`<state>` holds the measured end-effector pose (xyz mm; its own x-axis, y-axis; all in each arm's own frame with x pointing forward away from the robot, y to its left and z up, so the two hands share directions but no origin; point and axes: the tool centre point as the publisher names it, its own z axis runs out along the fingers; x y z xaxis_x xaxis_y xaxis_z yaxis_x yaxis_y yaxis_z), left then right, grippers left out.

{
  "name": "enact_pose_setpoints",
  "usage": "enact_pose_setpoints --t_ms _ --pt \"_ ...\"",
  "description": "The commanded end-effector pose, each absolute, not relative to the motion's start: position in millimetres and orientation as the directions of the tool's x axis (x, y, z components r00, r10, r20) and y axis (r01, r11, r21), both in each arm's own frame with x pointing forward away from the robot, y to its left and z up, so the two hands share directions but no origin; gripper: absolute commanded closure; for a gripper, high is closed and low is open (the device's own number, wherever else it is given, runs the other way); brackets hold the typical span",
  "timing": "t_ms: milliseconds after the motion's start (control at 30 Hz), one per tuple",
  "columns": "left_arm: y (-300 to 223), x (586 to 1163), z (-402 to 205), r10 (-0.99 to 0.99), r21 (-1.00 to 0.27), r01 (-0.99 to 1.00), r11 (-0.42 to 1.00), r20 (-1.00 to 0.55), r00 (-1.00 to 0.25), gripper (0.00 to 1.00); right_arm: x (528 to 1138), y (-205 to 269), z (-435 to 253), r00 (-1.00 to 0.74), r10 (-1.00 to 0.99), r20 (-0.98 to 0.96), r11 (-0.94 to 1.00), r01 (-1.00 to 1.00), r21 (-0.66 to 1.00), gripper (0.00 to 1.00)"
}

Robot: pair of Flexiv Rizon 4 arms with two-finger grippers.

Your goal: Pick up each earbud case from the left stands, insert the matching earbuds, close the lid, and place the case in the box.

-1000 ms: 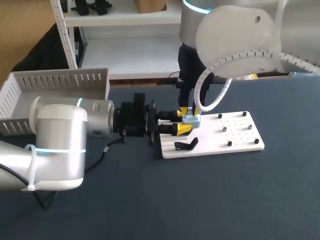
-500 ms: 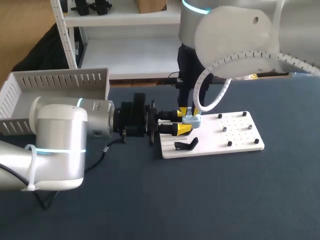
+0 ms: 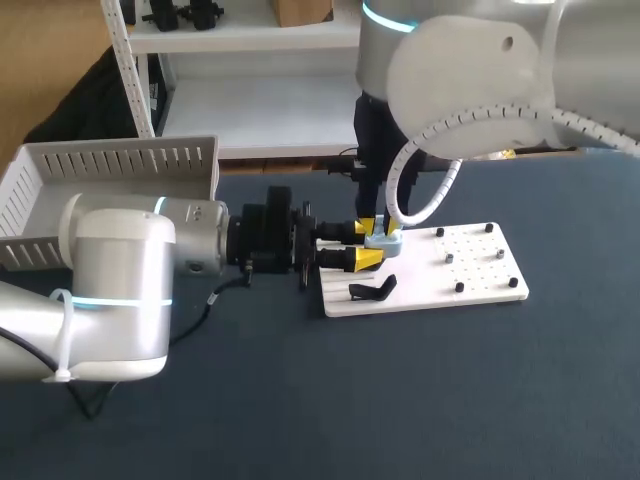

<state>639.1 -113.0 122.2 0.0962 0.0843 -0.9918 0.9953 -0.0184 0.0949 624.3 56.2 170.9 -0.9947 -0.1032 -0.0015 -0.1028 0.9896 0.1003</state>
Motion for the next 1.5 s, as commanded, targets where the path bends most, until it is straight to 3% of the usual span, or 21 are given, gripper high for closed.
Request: enact_pose_setpoints --t_ms 33,200,367,433,500,533,567,600,1033,1500 --pt "-113 638 123 0.083 0.098 0.995 -0.011 -0.992 0.099 1.00 628 59 170 -0.994 -0.106 0.010 0.990 -0.105 0.093 0.65" --pt "-113 638 123 0.083 0.098 0.995 -0.011 -0.992 0.099 1.00 628 59 172 -0.994 -0.105 0.006 0.990 -0.104 0.091 0.53" --pt "-113 638 123 0.083 0.098 0.995 -0.011 -0.992 0.099 1.00 625 59 180 -0.994 -0.106 -0.017 0.990 -0.107 0.096 0.51" --pt "-113 638 123 0.083 0.098 0.995 -0.011 -0.992 0.099 1.00 624 58 185 -0.995 -0.099 -0.028 0.990 -0.102 0.103 0.46" --pt "-113 638 123 0.083 0.098 0.995 -0.011 -0.992 0.099 1.00 627 53 191 -0.997 -0.073 -0.040 0.990 -0.077 0.117 0.30" --pt "-113 638 123 0.083 0.098 0.995 -0.011 -0.992 0.099 1.00 630 50 193 -0.998 -0.055 -0.043 0.991 -0.060 0.122 0.11" --pt "-113 638 123 0.083 0.098 0.995 -0.011 -0.992 0.099 1.00 633 46 194 -0.998 -0.031 -0.046 0.992 -0.036 0.124 0.02" --pt "-113 638 123 0.083 0.098 0.995 -0.011 -0.992 0.099 1.00 639 42 196 -0.999 0.002 -0.051 0.993 -0.003 0.116 0.00" --pt "-113 638 123 0.083 0.098 0.995 -0.011 -0.992 0.099 1.00 687 0 172 -0.980 0.199 0.003 0.977 0.199 0.074 0.00" --pt "-113 638 123 0.083 0.098 0.995 -0.011 -0.992 0.099 1.00 654 -4 156 -0.981 0.184 0.069 0.980 0.188 0.059 0.00"
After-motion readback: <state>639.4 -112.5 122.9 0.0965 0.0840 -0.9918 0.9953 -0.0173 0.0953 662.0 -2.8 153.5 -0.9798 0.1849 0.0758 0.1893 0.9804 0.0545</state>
